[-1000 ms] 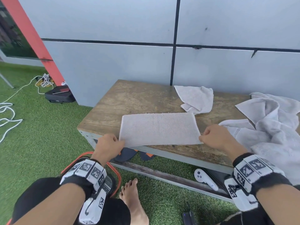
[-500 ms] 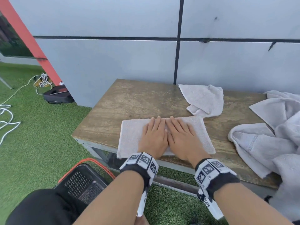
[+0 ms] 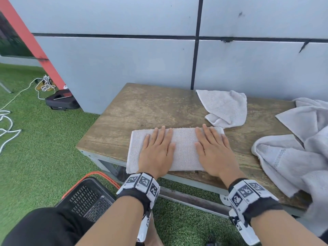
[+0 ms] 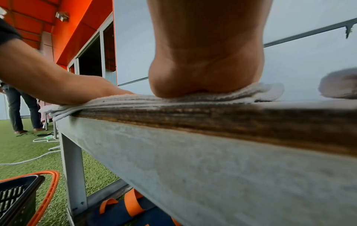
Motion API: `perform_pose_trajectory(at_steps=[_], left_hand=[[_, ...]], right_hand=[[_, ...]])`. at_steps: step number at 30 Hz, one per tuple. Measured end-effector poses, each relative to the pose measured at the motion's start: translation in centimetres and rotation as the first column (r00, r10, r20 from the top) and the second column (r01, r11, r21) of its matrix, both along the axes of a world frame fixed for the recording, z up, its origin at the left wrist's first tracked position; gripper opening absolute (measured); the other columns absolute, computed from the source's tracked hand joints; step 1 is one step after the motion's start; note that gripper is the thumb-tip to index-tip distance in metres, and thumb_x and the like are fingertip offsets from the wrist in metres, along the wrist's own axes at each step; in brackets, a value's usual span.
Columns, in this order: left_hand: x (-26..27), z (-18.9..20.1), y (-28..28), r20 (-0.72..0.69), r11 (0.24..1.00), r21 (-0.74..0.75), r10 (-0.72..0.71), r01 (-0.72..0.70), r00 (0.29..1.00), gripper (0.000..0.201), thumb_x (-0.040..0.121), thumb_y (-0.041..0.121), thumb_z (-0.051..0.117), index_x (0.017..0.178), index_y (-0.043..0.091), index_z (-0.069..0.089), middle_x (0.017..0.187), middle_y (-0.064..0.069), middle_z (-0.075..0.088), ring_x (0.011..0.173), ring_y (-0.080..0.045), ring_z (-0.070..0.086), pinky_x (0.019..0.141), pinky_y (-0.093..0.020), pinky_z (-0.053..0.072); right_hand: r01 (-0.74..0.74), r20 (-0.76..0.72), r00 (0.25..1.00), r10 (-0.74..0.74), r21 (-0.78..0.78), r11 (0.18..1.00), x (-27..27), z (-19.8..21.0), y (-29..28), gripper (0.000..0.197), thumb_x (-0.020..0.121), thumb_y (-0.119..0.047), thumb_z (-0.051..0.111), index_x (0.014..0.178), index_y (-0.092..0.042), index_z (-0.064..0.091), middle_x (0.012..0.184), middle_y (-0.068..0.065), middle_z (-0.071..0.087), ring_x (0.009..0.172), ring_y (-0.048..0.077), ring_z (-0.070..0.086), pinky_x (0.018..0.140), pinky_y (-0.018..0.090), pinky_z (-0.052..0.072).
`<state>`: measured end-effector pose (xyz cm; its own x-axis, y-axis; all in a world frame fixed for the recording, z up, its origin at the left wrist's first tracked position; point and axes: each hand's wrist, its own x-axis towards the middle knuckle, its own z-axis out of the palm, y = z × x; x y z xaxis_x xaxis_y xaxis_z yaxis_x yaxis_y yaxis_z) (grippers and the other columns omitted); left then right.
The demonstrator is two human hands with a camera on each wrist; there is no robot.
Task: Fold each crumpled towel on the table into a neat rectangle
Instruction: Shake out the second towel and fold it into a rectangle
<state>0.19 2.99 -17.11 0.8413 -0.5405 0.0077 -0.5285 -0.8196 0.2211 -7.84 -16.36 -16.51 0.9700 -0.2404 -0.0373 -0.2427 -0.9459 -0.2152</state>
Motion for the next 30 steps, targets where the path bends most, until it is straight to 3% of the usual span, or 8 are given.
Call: perform_pose_trajectory(at_steps=[12, 14, 17, 19, 22, 27, 30], left_hand=[[0.1, -0.1, 3.8, 0.022, 0.997, -0.021, 0.074, -0.073, 0.997, 0.058, 0.105, 0.050, 0.007, 0.160, 0.033, -0.004, 0.167, 0.011, -0.010, 0.153, -0.007, -0.014, 0.125, -0.034, -0.009], [0.1, -0.1, 3.9, 0.028, 0.998, -0.019, 0.065, -0.065, 0.997, 0.058, 0.105, 0.050, 0.007, 0.160, 0.032, -0.003, 0.167, 0.011, -0.010, 0.153, -0.007, -0.014, 0.124, -0.033, -0.010], [0.0, -0.2, 3.8, 0.037, 0.997, -0.022, 0.076, -0.076, 0.996, 0.058, 0.105, 0.050, 0.008, 0.160, 0.032, -0.002, 0.167, 0.011, -0.008, 0.153, -0.007, -0.013, 0.124, -0.033, -0.011], [0.0, -0.1, 3.7, 0.037, 0.997, -0.014, 0.080, -0.080, 0.996, 0.058, 0.106, 0.049, 0.009, 0.160, 0.031, -0.002, 0.168, 0.010, -0.008, 0.153, -0.008, -0.013, 0.125, -0.034, -0.010], [0.0, 0.0, 3.7, 0.037, 0.997, -0.017, 0.081, -0.081, 0.996, 0.058, 0.106, 0.048, 0.010, 0.160, 0.030, -0.002, 0.168, 0.009, -0.008, 0.153, -0.009, -0.013, 0.125, -0.036, -0.009], [0.1, 0.5, 3.5, 0.009, 0.997, -0.004, 0.082, -0.082, 0.997, 0.061, 0.105, 0.050, 0.014, 0.161, 0.029, 0.003, 0.169, 0.004, 0.001, 0.155, -0.015, -0.004, 0.126, -0.040, -0.002], [-0.2, 2.0, 3.1, 0.060, 0.984, 0.023, 0.174, -0.176, 0.983, 0.063, 0.100, 0.056, 0.026, 0.153, 0.023, 0.031, 0.154, -0.003, 0.035, 0.144, -0.024, 0.027, 0.119, -0.044, 0.020]], right_hand=[[0.101, 0.007, 0.995, -0.102, 0.073, 0.992, -1.8, -0.7, -2.4, 0.059, 0.105, -0.047, 0.009, 0.161, -0.031, -0.002, 0.168, -0.009, -0.010, 0.156, 0.016, -0.006, 0.126, 0.043, 0.000], [0.117, 0.043, 0.992, -0.120, 0.068, 0.991, -2.0, -0.8, -2.2, 0.062, 0.104, -0.051, 0.013, 0.161, -0.028, 0.003, 0.169, -0.005, -0.003, 0.156, 0.018, 0.000, 0.126, 0.043, 0.002], [0.198, 0.122, 0.970, -0.208, 0.095, 0.976, -2.1, -0.9, -2.0, 0.071, 0.102, -0.054, 0.029, 0.155, -0.008, 0.022, 0.164, 0.013, 0.020, 0.151, 0.028, 0.022, 0.124, 0.046, 0.016], [0.247, 0.167, 0.953, -0.254, 0.065, 0.967, -2.0, -0.7, -1.7, 0.066, 0.097, -0.052, 0.040, 0.137, 0.000, 0.041, 0.146, 0.020, 0.042, 0.137, 0.035, 0.041, 0.115, 0.050, 0.033], [0.279, 0.154, 0.947, -0.281, 0.035, 0.960, -1.9, 0.5, -1.2, 0.048, 0.094, -0.046, 0.050, 0.117, -0.004, 0.055, 0.123, 0.015, 0.051, 0.116, 0.035, 0.051, 0.099, 0.049, 0.044], [0.201, 0.168, 0.960, -0.226, 0.153, 0.968, -0.1, 5.3, -0.2, 0.022, 0.097, -0.028, 0.052, 0.116, -0.023, 0.044, 0.094, 0.004, 0.063, 0.083, 0.031, 0.059, 0.068, 0.040, 0.047], [0.141, 0.293, 0.943, -0.161, 0.088, 0.986, 3.5, 8.2, 0.2, 0.017, 0.099, -0.023, 0.052, 0.112, -0.020, 0.042, 0.089, 0.006, 0.063, 0.081, 0.031, 0.059, 0.066, 0.038, 0.041]])
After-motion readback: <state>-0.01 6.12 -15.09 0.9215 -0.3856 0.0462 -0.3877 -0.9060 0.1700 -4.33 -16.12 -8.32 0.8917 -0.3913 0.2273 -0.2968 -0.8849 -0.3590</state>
